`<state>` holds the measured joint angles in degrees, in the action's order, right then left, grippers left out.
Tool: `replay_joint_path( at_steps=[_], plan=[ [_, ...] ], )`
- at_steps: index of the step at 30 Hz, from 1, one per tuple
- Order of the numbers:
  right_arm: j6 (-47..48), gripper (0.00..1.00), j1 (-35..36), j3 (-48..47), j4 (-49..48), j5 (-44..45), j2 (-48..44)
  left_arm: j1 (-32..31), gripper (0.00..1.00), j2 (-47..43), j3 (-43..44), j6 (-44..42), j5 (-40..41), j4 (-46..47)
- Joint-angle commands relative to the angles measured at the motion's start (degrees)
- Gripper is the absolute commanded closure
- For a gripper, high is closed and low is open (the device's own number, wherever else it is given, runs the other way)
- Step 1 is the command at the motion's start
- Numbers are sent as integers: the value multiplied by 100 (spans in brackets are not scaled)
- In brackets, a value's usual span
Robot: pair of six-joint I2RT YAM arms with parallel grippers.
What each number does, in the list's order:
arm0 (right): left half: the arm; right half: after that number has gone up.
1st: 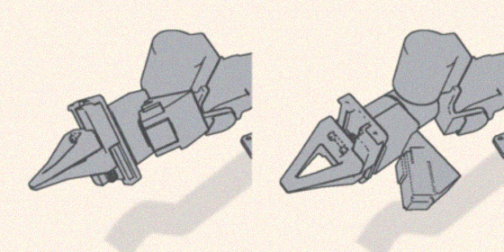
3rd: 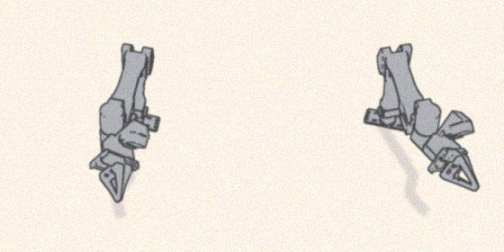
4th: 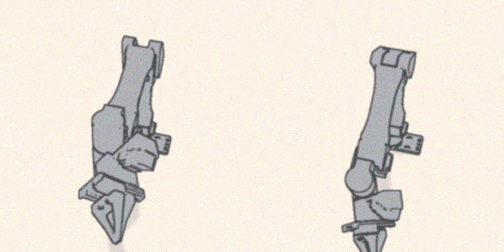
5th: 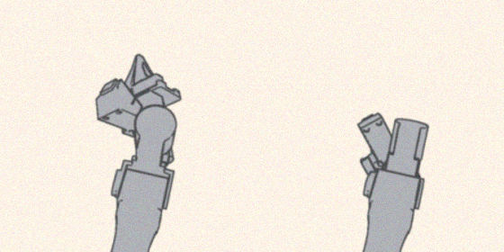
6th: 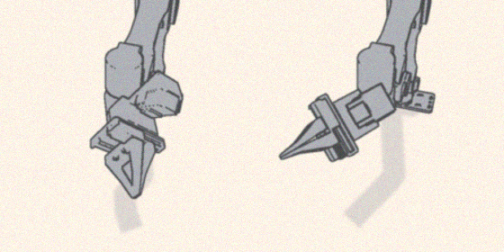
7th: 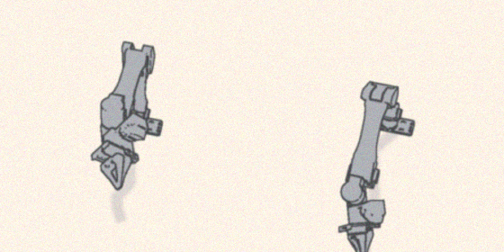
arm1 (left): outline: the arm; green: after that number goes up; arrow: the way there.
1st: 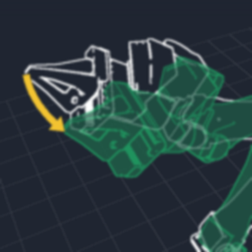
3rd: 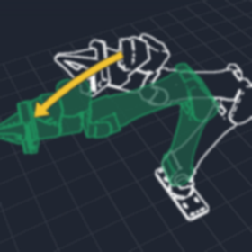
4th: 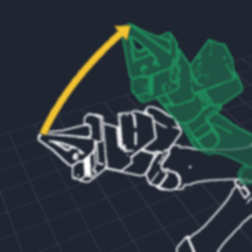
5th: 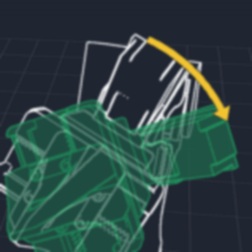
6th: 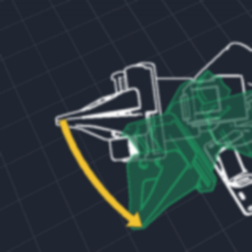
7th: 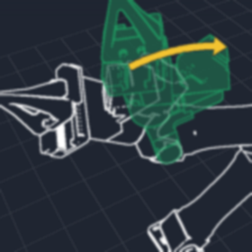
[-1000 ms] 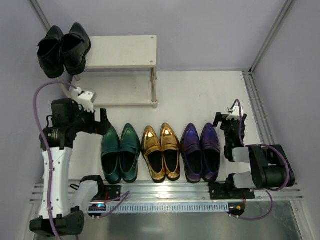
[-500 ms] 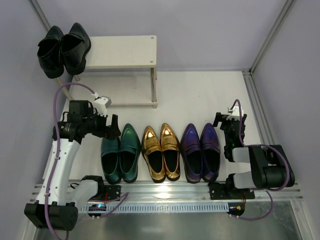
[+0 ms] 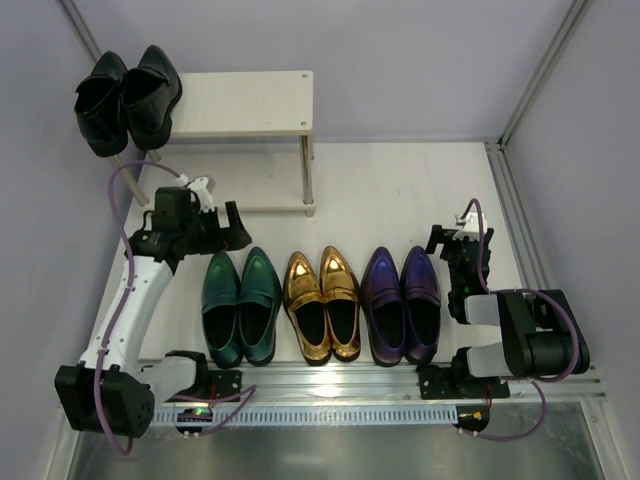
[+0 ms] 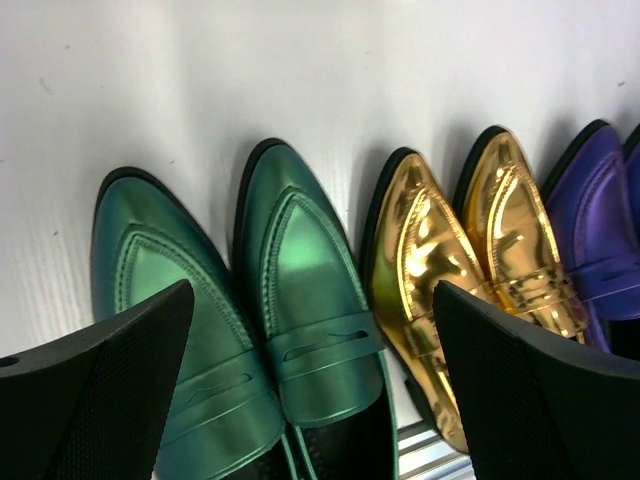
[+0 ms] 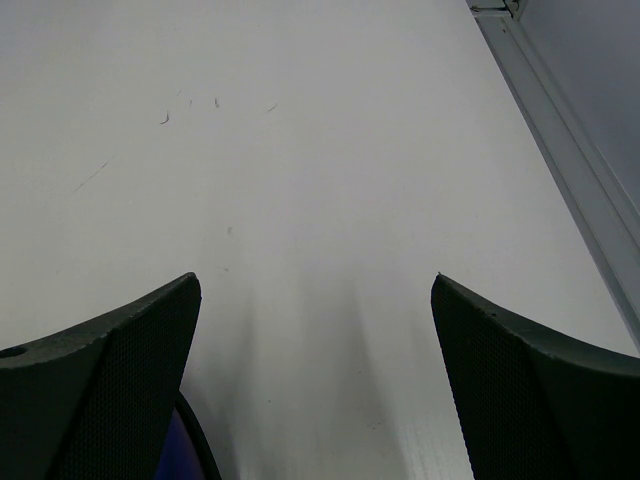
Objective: Place and organize the shoes onto the shoe shelf
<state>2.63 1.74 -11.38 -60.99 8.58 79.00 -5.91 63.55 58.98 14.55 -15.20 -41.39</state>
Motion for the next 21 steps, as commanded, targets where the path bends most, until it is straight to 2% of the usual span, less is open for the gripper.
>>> replay_joint_path(
  at_steps=[1,4,7,14,21],
  plan=[
    [-70,3,-16,-49,-290,-49,-69,-59,0,-202,-44,786,-430,718],
    [-79,3,-16,-49,-282,-49,-69,-181,0,-562,-422,1163,-406,1367],
    [-79,3,-16,-40,-290,-58,-69,-348,0,-975,-712,1551,-124,1528],
    [-79,3,-16,-49,-290,-49,-78,-761,0,-1442,-906,1885,710,1134],
    [-79,3,-16,-49,-290,-58,-69,-1209,0,-1670,-1116,2183,1132,1062]
  ],
)
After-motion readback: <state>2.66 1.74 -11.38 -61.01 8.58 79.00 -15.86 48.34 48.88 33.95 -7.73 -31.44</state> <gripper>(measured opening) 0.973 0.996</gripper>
